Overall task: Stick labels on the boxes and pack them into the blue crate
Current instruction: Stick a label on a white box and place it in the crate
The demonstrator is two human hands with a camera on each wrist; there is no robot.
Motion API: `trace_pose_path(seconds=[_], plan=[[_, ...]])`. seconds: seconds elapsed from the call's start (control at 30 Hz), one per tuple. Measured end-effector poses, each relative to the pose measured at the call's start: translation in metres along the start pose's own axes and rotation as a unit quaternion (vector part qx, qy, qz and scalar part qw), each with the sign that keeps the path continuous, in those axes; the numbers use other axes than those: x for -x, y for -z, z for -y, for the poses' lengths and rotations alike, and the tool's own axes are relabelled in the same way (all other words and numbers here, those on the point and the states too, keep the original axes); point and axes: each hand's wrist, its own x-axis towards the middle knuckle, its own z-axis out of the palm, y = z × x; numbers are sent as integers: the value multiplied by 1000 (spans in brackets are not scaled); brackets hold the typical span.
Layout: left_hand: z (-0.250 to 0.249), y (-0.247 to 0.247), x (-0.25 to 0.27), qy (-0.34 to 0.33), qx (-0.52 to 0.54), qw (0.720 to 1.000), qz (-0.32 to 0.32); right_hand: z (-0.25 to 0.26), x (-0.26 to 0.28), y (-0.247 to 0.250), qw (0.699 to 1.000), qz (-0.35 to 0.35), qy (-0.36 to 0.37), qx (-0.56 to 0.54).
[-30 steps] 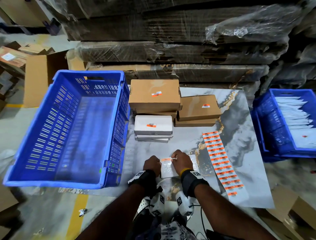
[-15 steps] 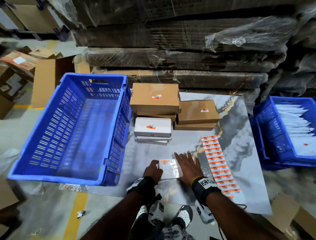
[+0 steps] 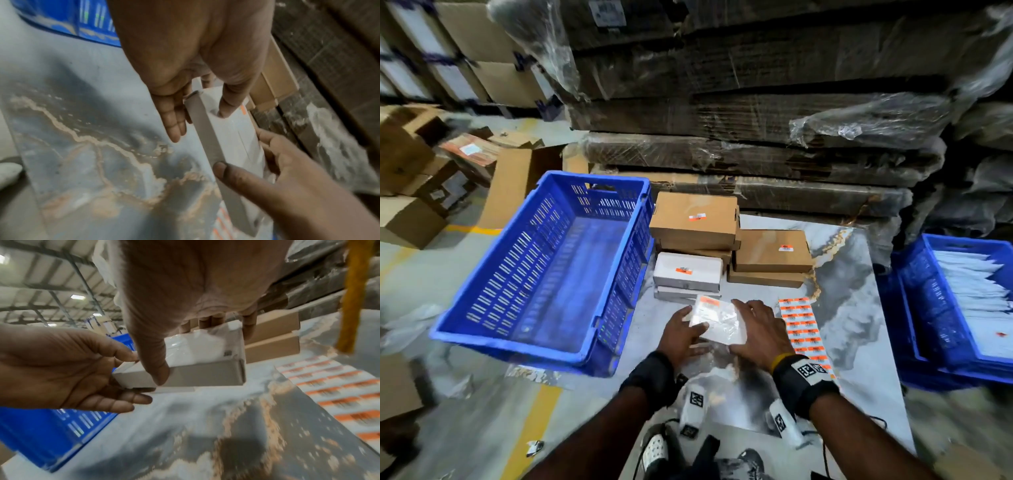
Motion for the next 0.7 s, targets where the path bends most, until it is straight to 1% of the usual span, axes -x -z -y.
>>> trace_pose_path(seconds=[0.07, 0.13, 0.17, 0.23, 0.3, 0.5, 0.6, 0.7], plan=[[-13, 6, 3, 1, 40, 999, 7, -2, 3, 18, 998, -17, 14, -54], [-25, 13, 8, -21, 52, 998, 18, -4, 6, 37, 989, -30, 23, -144], [-32, 15, 11, -34, 53, 998, 26, -3, 7, 47, 981, -31, 27, -192], [-45, 16, 19, -60, 54, 996, 31, -1, 8, 67, 971, -14, 36, -236], [-52, 15, 26, -77, 66, 994, 28, 3, 6, 80, 971, 7, 54, -233], [-57, 8, 41, -87, 104, 990, 35, 23, -6, 94, 970, 12, 90, -227], [-57, 8, 45, -88, 124, 988, 11, 34, -8, 99, 973, 5, 98, -209], [-64, 14, 50, -106, 75, 991, -42, 47, -15, 105, 975, 9, 113, -192]])
